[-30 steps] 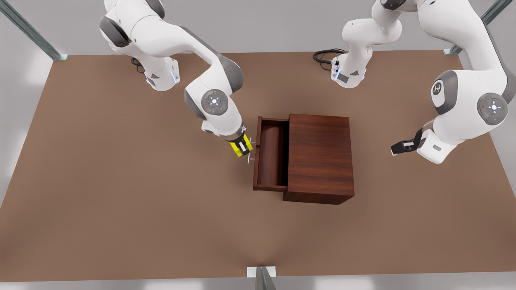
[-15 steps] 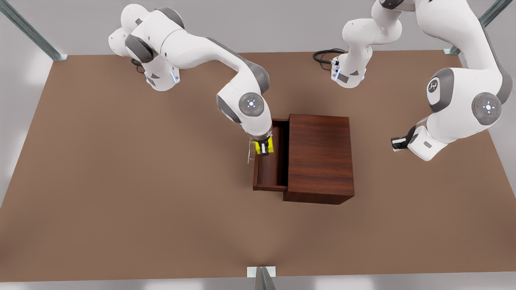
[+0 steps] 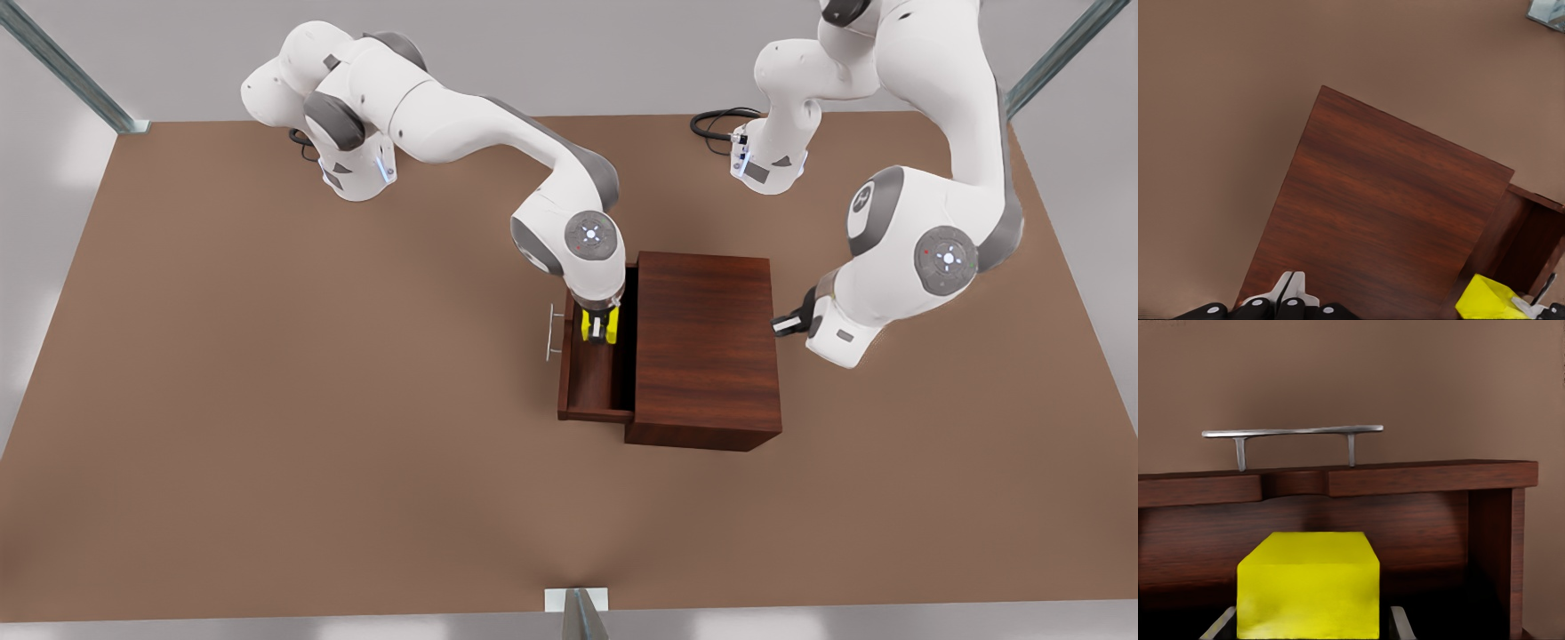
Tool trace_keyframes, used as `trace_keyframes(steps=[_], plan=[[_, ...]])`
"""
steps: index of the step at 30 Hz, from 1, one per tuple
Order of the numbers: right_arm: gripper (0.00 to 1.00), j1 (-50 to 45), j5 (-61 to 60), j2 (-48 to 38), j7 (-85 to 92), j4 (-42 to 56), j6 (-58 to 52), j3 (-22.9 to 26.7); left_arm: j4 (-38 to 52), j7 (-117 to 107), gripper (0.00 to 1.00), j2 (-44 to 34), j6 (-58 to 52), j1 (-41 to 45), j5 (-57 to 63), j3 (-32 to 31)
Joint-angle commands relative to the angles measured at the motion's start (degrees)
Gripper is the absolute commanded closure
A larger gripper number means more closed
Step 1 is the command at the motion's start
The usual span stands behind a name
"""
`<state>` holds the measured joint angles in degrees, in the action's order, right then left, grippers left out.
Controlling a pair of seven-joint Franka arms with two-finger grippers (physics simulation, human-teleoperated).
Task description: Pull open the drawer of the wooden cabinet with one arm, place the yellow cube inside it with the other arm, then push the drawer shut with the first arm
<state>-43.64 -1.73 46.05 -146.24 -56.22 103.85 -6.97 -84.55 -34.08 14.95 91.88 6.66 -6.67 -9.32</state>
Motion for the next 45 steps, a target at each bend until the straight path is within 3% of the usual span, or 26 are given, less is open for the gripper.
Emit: trace_keyframes(steps=[1, 5, 8, 11, 15, 21, 26, 28, 29, 33, 36, 42, 45], plan=[[0.0, 0.05, -0.03, -0.26, -10.12, 0.06, 0.04, 0.64, 0.09, -46.16, 1.0, 0.08, 2.25, 1.6, -0.27, 0.0], [0.0, 8.57, 0.32, -5.97, -4.59, 0.06, -7.6, 0.73, 2.9, -62.59, 1.0, 2.54, 2.6, 6.87, 3.5, 0.0], [0.0, 25.35, -0.3, -14.57, 25.89, -0.99, -17.1, -0.58, 5.27, -75.95, 1.0, 3.94, 2.6, 12.4, 3.85, 0.0], [0.0, 41.0, -0.21, -19.77, 47.09, -7.41, -17.89, -2.26, 10.72, -93.18, 1.0, 9.39, 4.18, 20.75, 5.09, 0.0], [0.0, 51.03, 0.14, -21.18, 51.85, -14.88, -15.79, -3.05, 12.83, -115.5, 1.0, 14.32, 13.41, 31.22, 9.57, 0.18], [0.0, 51.55, 0.14, -18.19, 51.14, -14.97, -9.11, -2.96, 13.01, -123.24, 1.0, 19.85, 28.79, 40.36, 10.89, 0.44], [0.0, 50.15, 3.04, -16.52, 52.37, -14.97, -5.76, -3.14, 12.92, -126.5, 1.0, 25.83, 37.41, 40.62, 14.14, 3.08], [0.0, 50.94, 2.96, -19.5, 56.76, -20.58, -0.85, -3.14, 12.92, -127.64, 1.0, 27.32, 40.13, 40.62, 14.14, 5.19], [0.0, 53.22, 2.52, -26.88, 62.12, -30.77, 3.29, -2.96, 12.92, -128.08, 1.0, 28.03, 40.4, 40.62, 14.14, 5.63], [0.0, 53.84, 0.67, -38.67, 71.43, -48.1, 8.13, -3.05, 12.39, -127.73, 1.0, 28.03, 40.05, 40.8, 16.07, 6.07], [0.0, 53.84, 0.67, -38.32, 86.21, -47.58, 5.14, -3.05, 11.78, -127.46, 1.0, 27.94, 38.11, 40.71, 18.53, 7.12], [0.0, 53.84, 0.76, -37.52, 87.09, -46.7, 5.14, -3.05, 10.72, -120.44, 1.0, 28.99, 36.0, 42.29, 20.21, 7.12], [0.0, 53.84, 0.76, -37.35, 86.83, -46.26, 5.14, -3.05, 10.81, -111.91, 1.0, 28.73, 28.53, 42.73, 19.76, 6.95]])
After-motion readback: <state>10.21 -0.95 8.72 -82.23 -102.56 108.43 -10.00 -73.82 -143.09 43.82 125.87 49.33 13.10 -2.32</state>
